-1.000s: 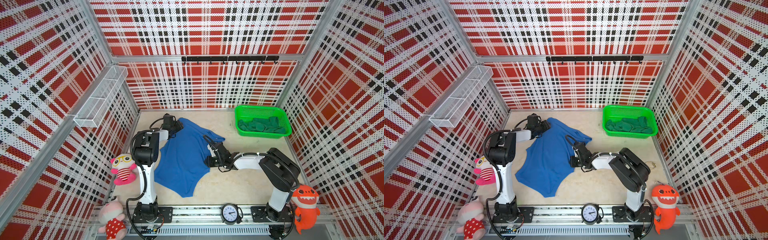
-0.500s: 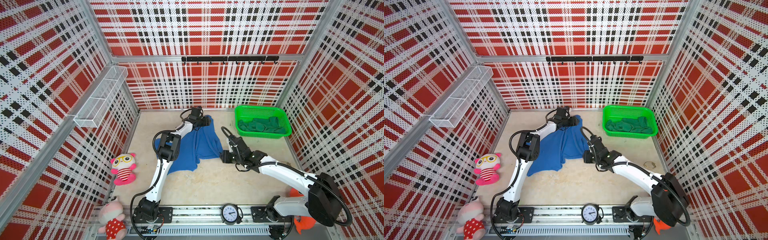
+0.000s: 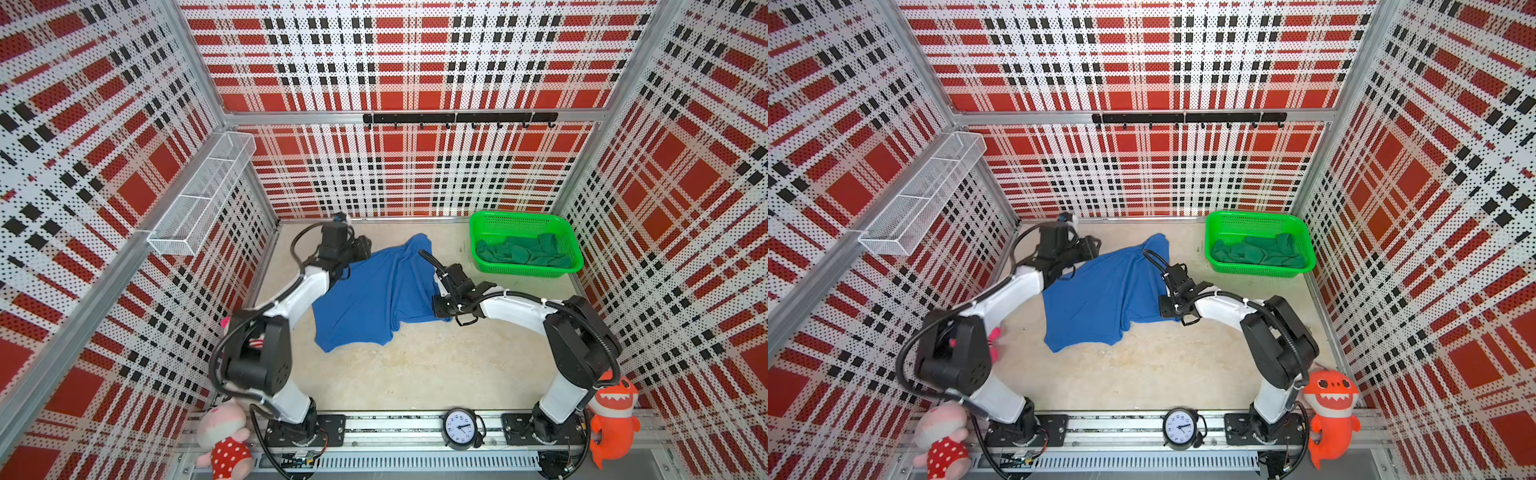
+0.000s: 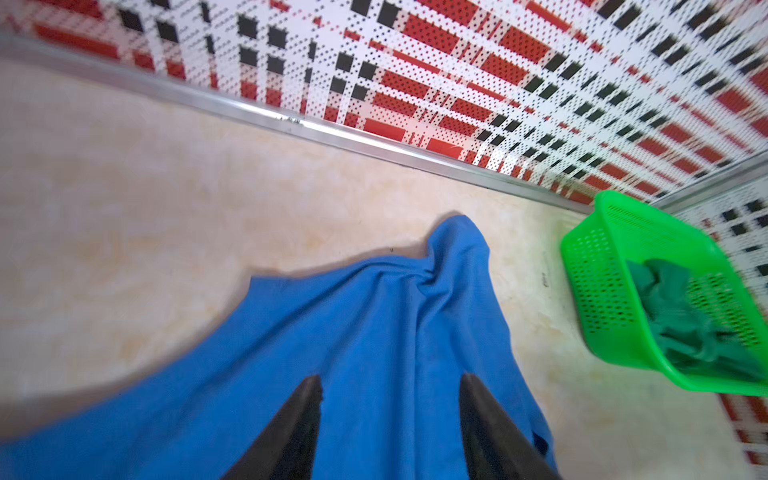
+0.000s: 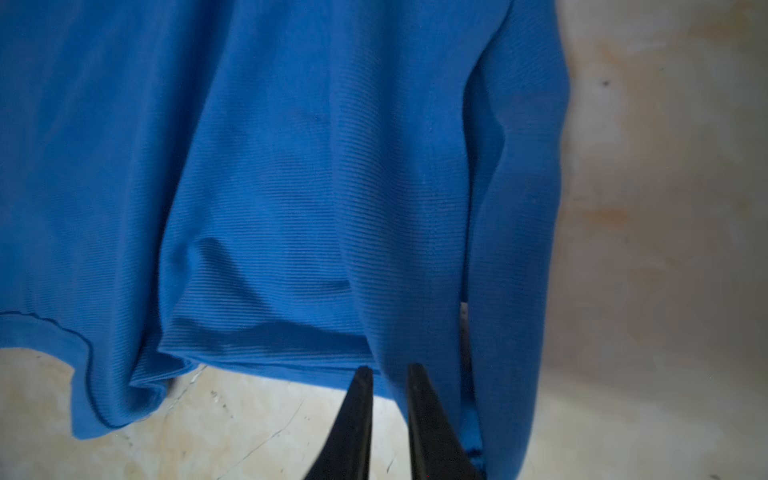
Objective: Fold and stack the tank tops
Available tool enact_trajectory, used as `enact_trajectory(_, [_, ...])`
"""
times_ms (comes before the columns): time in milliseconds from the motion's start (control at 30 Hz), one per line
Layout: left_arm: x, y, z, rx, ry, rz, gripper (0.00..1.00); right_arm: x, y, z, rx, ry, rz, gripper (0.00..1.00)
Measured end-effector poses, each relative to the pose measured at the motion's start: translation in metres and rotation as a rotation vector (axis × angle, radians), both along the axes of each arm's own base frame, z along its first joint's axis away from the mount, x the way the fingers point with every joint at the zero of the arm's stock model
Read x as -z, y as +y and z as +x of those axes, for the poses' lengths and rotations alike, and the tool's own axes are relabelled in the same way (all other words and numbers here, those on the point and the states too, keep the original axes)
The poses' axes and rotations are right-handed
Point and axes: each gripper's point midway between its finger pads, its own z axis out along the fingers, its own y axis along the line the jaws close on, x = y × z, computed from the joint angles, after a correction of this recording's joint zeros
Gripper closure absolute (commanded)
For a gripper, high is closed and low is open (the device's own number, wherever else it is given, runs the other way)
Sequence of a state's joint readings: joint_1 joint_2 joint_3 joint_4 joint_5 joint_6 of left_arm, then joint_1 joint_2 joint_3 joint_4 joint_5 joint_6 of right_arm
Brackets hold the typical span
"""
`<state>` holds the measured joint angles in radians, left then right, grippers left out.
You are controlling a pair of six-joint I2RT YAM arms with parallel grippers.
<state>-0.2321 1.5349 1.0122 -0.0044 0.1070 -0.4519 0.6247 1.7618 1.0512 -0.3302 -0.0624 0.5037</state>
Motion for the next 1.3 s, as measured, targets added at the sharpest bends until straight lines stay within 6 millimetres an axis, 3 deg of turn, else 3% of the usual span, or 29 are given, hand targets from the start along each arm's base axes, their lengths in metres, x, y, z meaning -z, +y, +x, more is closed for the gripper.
enact_trajectory(67, [0.035, 0.009, -0.028, -0.038, 0.054, -0.043, 0.53, 0.009, -0.004, 0.001, 0.002, 0.010, -0.025, 0.83])
enact_trajectory(200, [0.133, 0.040, -0.087, -0.154, 0.274, -0.093, 0.54, 0.023, -0.028, 0.001, 0.052, 0.029, -0.063, 0.83])
enact_trajectory(267, [0.154, 0.054, -0.102, -0.202, 0.333, -0.101, 0.54, 0.025, -0.045, 0.000, 0.098, 0.027, -0.066, 0.83])
enact_trajectory(400, [0.145, 0.071, -0.085, -0.247, 0.295, -0.108, 0.53, 0.026, -0.099, -0.016, 0.232, 0.035, -0.101, 0.83])
enact_trajectory(567, [0.141, 0.092, -0.059, -0.276, 0.278, -0.046, 0.52, 0.026, -0.143, -0.050, 0.340, 0.092, -0.142, 0.79])
enact_trajectory(733, [0.143, 0.104, -0.040, -0.268, 0.287, 0.035, 0.52, 0.014, -0.166, -0.080, 0.379, 0.153, -0.175, 0.75])
enact_trajectory(900, [0.137, 0.103, -0.030, -0.248, 0.293, 0.093, 0.52, -0.022, -0.167, -0.076, 0.376, 0.115, -0.157, 0.73])
enact_trajectory(1000, [0.119, 0.088, -0.030, -0.226, 0.273, 0.130, 0.52, -0.040, -0.163, -0.064, 0.359, 0.065, -0.140, 0.74])
enact_trajectory(1067, [0.096, 0.065, -0.031, -0.183, 0.228, 0.136, 0.54, -0.044, -0.162, -0.057, 0.342, 0.051, -0.151, 0.74])
enact_trajectory(1200, [0.061, 0.010, -0.048, -0.082, 0.137, 0.063, 0.56, -0.027, -0.160, -0.049, 0.311, 0.085, -0.192, 0.71])
enact_trajectory(1300, [0.067, -0.028, -0.071, -0.011, 0.153, 0.018, 0.56, -0.009, -0.161, -0.047, 0.297, 0.124, -0.229, 0.63])
